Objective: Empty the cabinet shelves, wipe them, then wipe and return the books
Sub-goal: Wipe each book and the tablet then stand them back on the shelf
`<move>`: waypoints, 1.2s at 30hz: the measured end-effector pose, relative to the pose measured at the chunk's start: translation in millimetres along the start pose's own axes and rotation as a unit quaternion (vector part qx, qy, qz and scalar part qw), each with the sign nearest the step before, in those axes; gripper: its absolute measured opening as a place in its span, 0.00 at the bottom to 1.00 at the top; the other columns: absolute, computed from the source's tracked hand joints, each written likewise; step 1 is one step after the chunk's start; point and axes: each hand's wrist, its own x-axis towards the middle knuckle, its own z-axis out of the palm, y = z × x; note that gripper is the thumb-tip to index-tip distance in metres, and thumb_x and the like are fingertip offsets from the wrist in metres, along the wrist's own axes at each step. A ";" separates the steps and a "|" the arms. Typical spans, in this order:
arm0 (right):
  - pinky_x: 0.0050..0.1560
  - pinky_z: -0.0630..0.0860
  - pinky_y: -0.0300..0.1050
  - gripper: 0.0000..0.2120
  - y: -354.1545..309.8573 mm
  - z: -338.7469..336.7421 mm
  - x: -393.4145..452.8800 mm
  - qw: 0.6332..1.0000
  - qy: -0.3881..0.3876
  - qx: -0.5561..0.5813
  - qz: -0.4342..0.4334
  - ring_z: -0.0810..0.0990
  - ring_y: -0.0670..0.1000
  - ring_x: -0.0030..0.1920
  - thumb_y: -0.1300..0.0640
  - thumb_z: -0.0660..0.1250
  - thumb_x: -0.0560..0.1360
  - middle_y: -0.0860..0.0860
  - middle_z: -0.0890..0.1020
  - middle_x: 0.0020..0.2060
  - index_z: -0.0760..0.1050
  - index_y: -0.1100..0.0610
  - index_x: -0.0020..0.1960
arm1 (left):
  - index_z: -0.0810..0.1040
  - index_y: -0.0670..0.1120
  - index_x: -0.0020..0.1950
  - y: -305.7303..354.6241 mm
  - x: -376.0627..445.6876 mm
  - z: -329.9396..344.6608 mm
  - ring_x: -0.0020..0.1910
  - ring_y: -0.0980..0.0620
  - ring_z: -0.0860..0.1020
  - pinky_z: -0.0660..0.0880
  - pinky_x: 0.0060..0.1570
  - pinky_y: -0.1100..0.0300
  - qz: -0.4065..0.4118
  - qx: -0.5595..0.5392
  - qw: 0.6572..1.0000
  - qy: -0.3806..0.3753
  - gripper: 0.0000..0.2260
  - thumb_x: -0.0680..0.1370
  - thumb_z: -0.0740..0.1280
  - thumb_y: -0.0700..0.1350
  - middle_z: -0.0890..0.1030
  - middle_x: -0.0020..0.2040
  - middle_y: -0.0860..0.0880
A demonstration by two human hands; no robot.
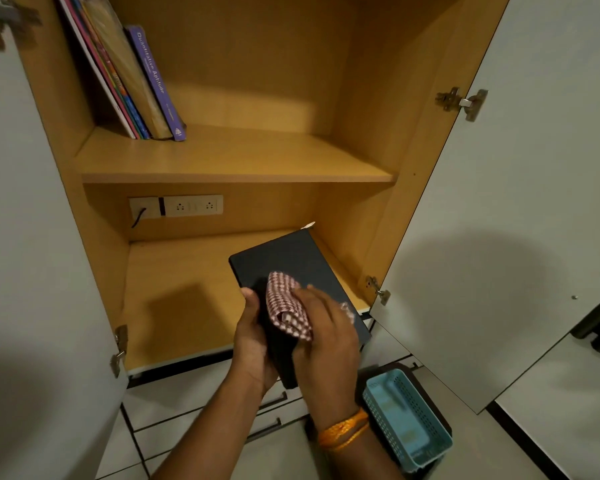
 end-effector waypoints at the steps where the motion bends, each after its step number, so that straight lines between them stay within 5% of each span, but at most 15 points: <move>1: 0.60 0.78 0.57 0.25 3.2 -0.7 5.4 0.999 0.016 -0.028 -0.024 0.77 0.54 0.64 0.60 0.69 0.71 0.52 0.79 0.65 0.75 0.51 0.68 | 0.77 0.40 0.67 1.3 -1.4 0.2 0.53 0.40 0.85 0.81 0.51 0.46 0.003 -0.003 1.000 0.000 0.34 0.79 0.56 0.68 0.84 0.58 0.37; 3: 0.63 0.76 0.57 0.28 6.5 -1.2 11.7 0.994 -0.008 -0.069 -0.083 0.76 0.56 0.65 0.62 0.72 0.70 0.53 0.78 0.66 0.74 0.51 0.69 | 0.77 0.40 0.65 1.6 -6.4 1.5 0.49 0.42 0.86 0.83 0.43 0.50 0.004 0.003 1.000 -0.016 0.32 0.81 0.54 0.66 0.85 0.55 0.38; 7: 0.76 0.60 0.62 0.29 9.0 5.3 3.9 0.972 -0.121 -0.143 -0.140 0.63 0.57 0.77 0.47 0.57 0.73 0.52 0.68 0.76 0.67 0.47 0.74 | 0.80 0.40 0.54 3.2 -5.4 -0.3 0.37 0.48 0.86 0.82 0.31 0.57 0.044 0.029 0.999 -0.004 0.27 0.83 0.54 0.61 0.87 0.42 0.43; 12: 0.76 0.59 0.64 0.29 22.0 6.2 13.8 0.975 -0.097 -0.167 -0.107 0.58 0.58 0.79 0.51 0.56 0.74 0.52 0.65 0.78 0.66 0.50 0.75 | 0.80 0.42 0.63 8.3 -6.9 -4.2 0.53 0.39 0.85 0.78 0.56 0.42 0.004 0.040 0.999 -0.034 0.33 0.79 0.54 0.68 0.84 0.58 0.36; 15: 0.76 0.58 0.65 0.31 31.4 3.5 36.5 0.978 -0.080 -0.187 -0.053 0.56 0.59 0.80 0.55 0.66 0.75 0.53 0.62 0.79 0.64 0.51 0.77 | 0.79 0.46 0.68 4.4 1.1 -11.3 0.62 0.37 0.81 0.70 0.69 0.36 0.006 0.081 0.996 -0.044 0.34 0.77 0.55 0.70 0.82 0.63 0.38; 19: 0.77 0.54 0.65 0.32 27.1 2.1 68.9 0.979 -0.088 -0.180 -0.039 0.51 0.58 0.81 0.53 0.65 0.77 0.53 0.57 0.81 0.60 0.49 0.79 | 0.78 0.49 0.68 -1.4 -0.8 -7.9 0.60 0.39 0.82 0.75 0.64 0.40 0.009 0.107 0.993 -0.050 0.32 0.76 0.55 0.69 0.83 0.61 0.41; 23: 0.78 0.47 0.66 0.31 16.9 9.5 75.8 0.962 -0.151 -0.178 -0.145 0.46 0.53 0.81 0.46 0.60 0.78 0.49 0.53 0.81 0.57 0.44 0.80 | 0.78 0.50 0.68 -5.8 -1.9 0.7 0.60 0.42 0.82 0.75 0.61 0.45 0.009 0.082 0.995 -0.055 0.31 0.78 0.53 0.69 0.83 0.62 0.41; 27: 0.78 0.48 0.63 0.30 15.7 13.5 54.7 0.938 -0.214 -0.145 -0.230 0.47 0.50 0.81 0.46 0.55 0.77 0.45 0.55 0.81 0.57 0.42 0.79 | 0.76 0.47 0.71 -5.2 7.0 -6.0 0.59 0.45 0.83 0.76 0.60 0.47 0.059 0.064 0.996 0.024 0.30 0.81 0.57 0.66 0.84 0.60 0.42; 32: 0.78 0.51 0.61 0.33 47.1 3.1 34.5 0.940 -0.231 -0.104 -0.229 0.48 0.47 0.81 0.51 0.56 0.74 0.43 0.56 0.81 0.57 0.39 0.79 | 0.81 0.45 0.65 6.4 7.7 -12.6 0.58 0.35 0.82 0.74 0.64 0.35 0.063 0.043 0.996 0.054 0.41 0.69 0.58 0.76 0.84 0.58 0.37; 36: 0.77 0.55 0.60 0.35 70.7 -3.6 46.2 0.964 -0.192 -0.069 -0.168 0.51 0.50 0.81 0.54 0.59 0.75 0.43 0.57 0.80 0.54 0.36 0.78 | 0.80 0.51 0.65 10.1 6.5 -11.3 0.56 0.39 0.84 0.78 0.59 0.38 0.067 0.085 0.992 0.071 0.39 0.69 0.55 0.77 0.86 0.57 0.44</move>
